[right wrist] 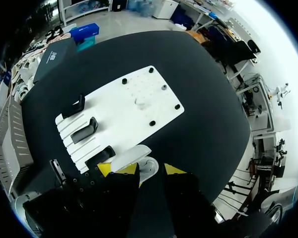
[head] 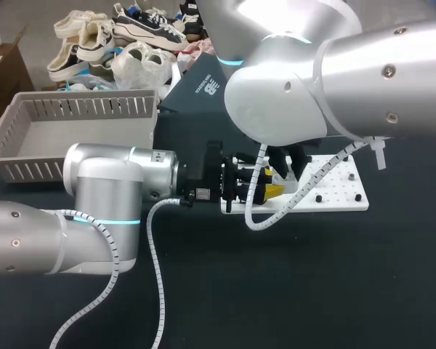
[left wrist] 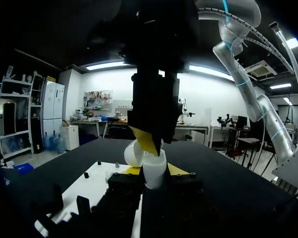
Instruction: Pick up each earbud case from the left stands, insert the matching earbuds, close the lid, and place the case in the box.
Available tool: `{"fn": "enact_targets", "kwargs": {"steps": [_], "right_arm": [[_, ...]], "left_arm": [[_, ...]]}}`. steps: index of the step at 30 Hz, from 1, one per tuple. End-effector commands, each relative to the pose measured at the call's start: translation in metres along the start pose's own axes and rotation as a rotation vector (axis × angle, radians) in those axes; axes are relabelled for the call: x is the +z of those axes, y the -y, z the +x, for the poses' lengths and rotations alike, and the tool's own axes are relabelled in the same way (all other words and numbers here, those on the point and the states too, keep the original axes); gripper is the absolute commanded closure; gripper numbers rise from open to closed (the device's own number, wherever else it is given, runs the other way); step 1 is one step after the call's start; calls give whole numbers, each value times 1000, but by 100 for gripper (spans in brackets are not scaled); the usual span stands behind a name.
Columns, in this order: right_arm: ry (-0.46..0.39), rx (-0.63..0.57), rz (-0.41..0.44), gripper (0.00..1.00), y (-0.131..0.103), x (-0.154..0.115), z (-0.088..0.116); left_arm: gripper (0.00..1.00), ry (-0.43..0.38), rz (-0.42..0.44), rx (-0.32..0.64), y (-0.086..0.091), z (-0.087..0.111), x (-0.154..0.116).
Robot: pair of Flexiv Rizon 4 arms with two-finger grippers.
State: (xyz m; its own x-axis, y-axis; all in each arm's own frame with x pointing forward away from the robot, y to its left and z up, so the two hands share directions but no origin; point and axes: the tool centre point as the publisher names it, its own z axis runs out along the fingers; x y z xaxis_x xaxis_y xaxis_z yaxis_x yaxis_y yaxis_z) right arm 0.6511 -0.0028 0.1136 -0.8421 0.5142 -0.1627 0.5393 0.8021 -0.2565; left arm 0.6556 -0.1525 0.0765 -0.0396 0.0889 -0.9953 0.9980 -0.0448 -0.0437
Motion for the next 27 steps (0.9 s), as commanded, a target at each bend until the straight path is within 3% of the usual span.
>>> {"fn": "enact_targets", "kwargs": {"steps": [1, 13, 20, 27], "right_arm": [[1, 0, -3, 69, 1, 1, 0], [21, 39, -67, 67, 18, -15, -4], [38, 61, -188, 56, 46, -26, -17], [47, 32, -274, 55, 63, -24, -32]], "left_arm": [[100, 1, 4, 0, -2, 1, 0], [100, 1, 4, 0, -2, 1, 0], [100, 1, 4, 0, -2, 1, 0], [100, 1, 4, 0, -2, 1, 0]]}}
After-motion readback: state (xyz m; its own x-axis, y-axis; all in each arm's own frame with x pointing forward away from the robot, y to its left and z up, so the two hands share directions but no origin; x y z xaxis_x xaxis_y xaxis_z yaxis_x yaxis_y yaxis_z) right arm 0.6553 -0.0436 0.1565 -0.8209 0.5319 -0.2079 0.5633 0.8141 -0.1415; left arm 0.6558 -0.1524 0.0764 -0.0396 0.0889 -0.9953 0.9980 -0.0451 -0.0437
